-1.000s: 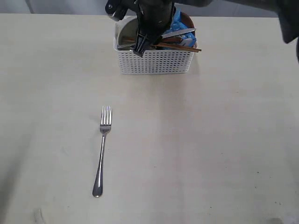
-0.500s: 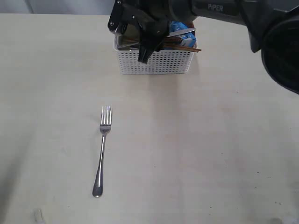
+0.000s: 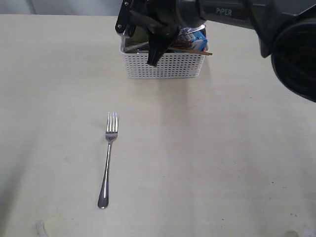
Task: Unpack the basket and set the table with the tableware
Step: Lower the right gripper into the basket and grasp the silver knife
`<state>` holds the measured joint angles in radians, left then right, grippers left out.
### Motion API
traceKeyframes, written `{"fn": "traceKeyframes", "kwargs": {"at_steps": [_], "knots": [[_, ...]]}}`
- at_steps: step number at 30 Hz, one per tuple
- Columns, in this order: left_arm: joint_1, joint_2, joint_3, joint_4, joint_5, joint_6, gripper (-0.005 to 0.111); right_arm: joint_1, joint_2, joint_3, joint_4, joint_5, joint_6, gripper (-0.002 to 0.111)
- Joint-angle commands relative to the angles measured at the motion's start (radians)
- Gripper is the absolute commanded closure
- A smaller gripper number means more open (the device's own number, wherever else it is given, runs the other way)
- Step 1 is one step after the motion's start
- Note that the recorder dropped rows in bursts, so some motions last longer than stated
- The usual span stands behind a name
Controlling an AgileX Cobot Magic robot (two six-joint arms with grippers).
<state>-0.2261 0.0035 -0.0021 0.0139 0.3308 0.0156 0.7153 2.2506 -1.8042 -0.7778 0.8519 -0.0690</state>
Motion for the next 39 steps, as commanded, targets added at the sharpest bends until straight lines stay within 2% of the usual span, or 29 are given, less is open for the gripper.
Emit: {"fn": "traceKeyframes", "kwargs": {"at_steps": [1,12,18,19,22,23,24,25,29,35,39], "knots": [[-0.006,-0.004,0.002,0.004,-0.011,-0.004,0.106,0.016,-0.001,-0.007,-0.018,-0.003,-0.009,0.109],[-0.006,-0.004,0.002,0.004,-0.011,-0.004,0.106,0.045,-0.063,-0.007,-0.073,0.033,-0.009,0.109],[-0.006,-0.004,0.002,0.004,-0.011,-0.004,0.106,0.045,-0.067,-0.007,-0.012,0.015,-0.034,0.106],[-0.006,-0.004,0.002,0.004,-0.011,-0.004,0.106,0.045,-0.065,-0.007,-0.012,0.016,-0.034,0.102],[-0.006,-0.004,0.002,0.004,-0.011,-0.004,0.106,0.043,-0.053,-0.007,-0.009,0.025,-0.051,0.076],[-0.006,-0.004,0.002,0.004,-0.011,-0.004,0.106,0.043,-0.046,-0.007,-0.009,0.028,-0.051,0.064],[-0.006,-0.004,0.002,0.004,-0.011,-0.004,0.106,0.043,-0.039,-0.007,-0.009,0.029,-0.051,0.059],[-0.006,-0.004,0.002,0.004,-0.011,-0.004,0.106,0.043,-0.033,-0.01,-0.009,0.034,-0.049,0.058],[-0.006,-0.004,0.002,0.004,-0.011,-0.004,0.106,0.039,-0.007,-0.009,0.004,0.029,-0.02,0.071],[-0.006,-0.004,0.002,0.004,-0.011,-0.004,0.106,-0.002,-0.002,-0.009,0.045,-0.04,0.061,0.064],[-0.006,-0.004,0.002,0.004,-0.011,-0.004,0.106,-0.027,-0.002,-0.009,0.064,-0.054,0.069,0.063]]}}
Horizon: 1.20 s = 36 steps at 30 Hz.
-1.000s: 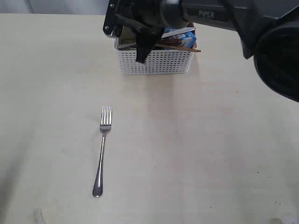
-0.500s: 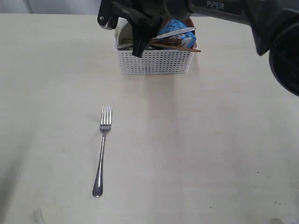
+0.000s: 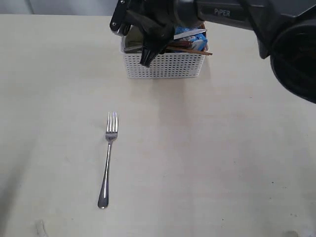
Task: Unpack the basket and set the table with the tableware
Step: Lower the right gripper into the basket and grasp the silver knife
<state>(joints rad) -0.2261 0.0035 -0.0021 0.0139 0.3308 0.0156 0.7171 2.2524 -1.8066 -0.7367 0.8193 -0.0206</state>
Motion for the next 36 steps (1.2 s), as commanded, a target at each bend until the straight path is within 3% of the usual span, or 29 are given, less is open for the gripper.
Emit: {"fn": "traceKeyframes", "kwargs": {"at_steps": [1,7,20,23,27,36], "knots": [[-0.006,-0.004,0.002,0.004,-0.011,-0.004,0.106,-0.035,-0.004,-0.007,0.038,-0.035,0.021,0.063],[-0.006,-0.004,0.002,0.004,-0.011,-0.004,0.106,-0.044,-0.002,-0.007,0.169,-0.124,-0.067,0.064],[-0.006,-0.004,0.002,0.004,-0.011,-0.004,0.106,-0.049,0.033,-0.007,0.155,-0.114,-0.073,0.069],[-0.006,-0.004,0.002,0.004,-0.011,-0.004,0.106,-0.049,0.033,-0.007,0.146,-0.107,-0.073,0.078],[-0.006,-0.004,0.002,0.004,-0.011,-0.004,0.106,-0.049,0.033,-0.007,0.135,-0.092,-0.073,0.106],[-0.006,-0.004,0.002,0.004,-0.011,-0.004,0.106,-0.029,0.008,-0.007,0.126,-0.079,-0.077,0.109]]}}
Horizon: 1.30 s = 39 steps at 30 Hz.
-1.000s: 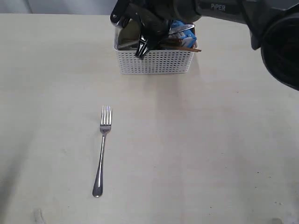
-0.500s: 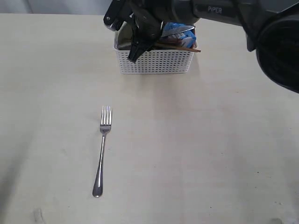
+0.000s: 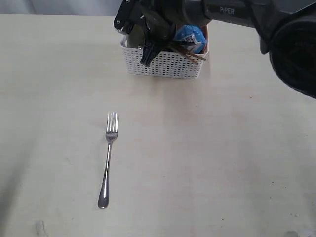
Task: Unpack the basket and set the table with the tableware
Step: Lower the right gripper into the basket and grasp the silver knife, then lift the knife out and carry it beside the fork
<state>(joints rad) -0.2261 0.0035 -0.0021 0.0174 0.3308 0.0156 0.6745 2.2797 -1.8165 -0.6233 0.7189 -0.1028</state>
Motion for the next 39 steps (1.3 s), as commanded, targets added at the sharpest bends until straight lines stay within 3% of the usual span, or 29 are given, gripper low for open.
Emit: {"fn": "traceKeyframes", "kwargs": {"at_steps": [1,14,20,25,28,33,36,39], "knots": [[-0.006,-0.004,0.002,0.0,-0.011,-0.004,0.106,0.015,-0.028,0.003,0.012,0.022,0.006,0.109],[-0.006,-0.004,0.002,0.0,-0.011,-0.004,0.106,0.018,-0.143,0.003,0.021,0.093,0.0,0.109],[-0.006,-0.004,0.002,0.0,-0.011,-0.004,0.106,0.018,-0.206,0.003,0.211,0.108,-0.069,0.109],[-0.006,-0.004,0.002,0.0,-0.011,-0.004,0.106,0.018,-0.276,0.003,0.501,0.148,-0.345,0.109],[-0.006,-0.004,0.002,0.0,-0.011,-0.004,0.106,0.026,-0.312,0.003,0.544,0.206,-0.416,0.109],[-0.006,-0.004,0.002,0.0,-0.011,-0.004,0.106,0.085,-0.336,0.003,0.788,0.45,-0.807,0.109],[-0.006,-0.004,0.002,0.0,-0.011,-0.004,0.106,0.142,-0.332,0.003,0.795,0.502,-0.989,0.109],[-0.006,-0.004,0.002,0.0,-0.011,-0.004,0.106,0.228,-0.329,0.003,0.795,0.502,-1.373,0.109]]}}
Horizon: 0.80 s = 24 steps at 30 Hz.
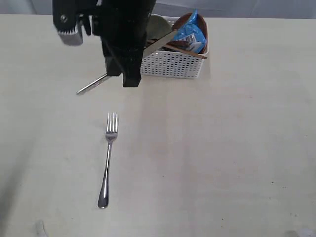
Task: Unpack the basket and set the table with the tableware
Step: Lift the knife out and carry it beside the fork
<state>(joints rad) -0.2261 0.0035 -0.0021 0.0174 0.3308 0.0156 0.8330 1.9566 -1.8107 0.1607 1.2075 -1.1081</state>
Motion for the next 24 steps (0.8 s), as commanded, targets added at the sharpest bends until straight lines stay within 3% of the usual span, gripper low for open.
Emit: {"fn": "traceKeyframes", "kwargs": {"at_steps": [1,11,24], "knots": [[-0.006,-0.004,0.002,0.0,-0.011,-0.004,0.106,0.093,0.0,-0.003,0.013,0.013,-0.449,0.109],[-0.006,-0.004,0.002,0.0,-0.011,-0.004,0.106,0.207,0.146,-0.003,0.017,-0.016,-0.524,0.109],[-0.006,-0.004,0.002,-0.011,-0.011,-0.004,0.106,0.232,0.226,-0.003,0.062,-0.045,-0.688,0.109]]}}
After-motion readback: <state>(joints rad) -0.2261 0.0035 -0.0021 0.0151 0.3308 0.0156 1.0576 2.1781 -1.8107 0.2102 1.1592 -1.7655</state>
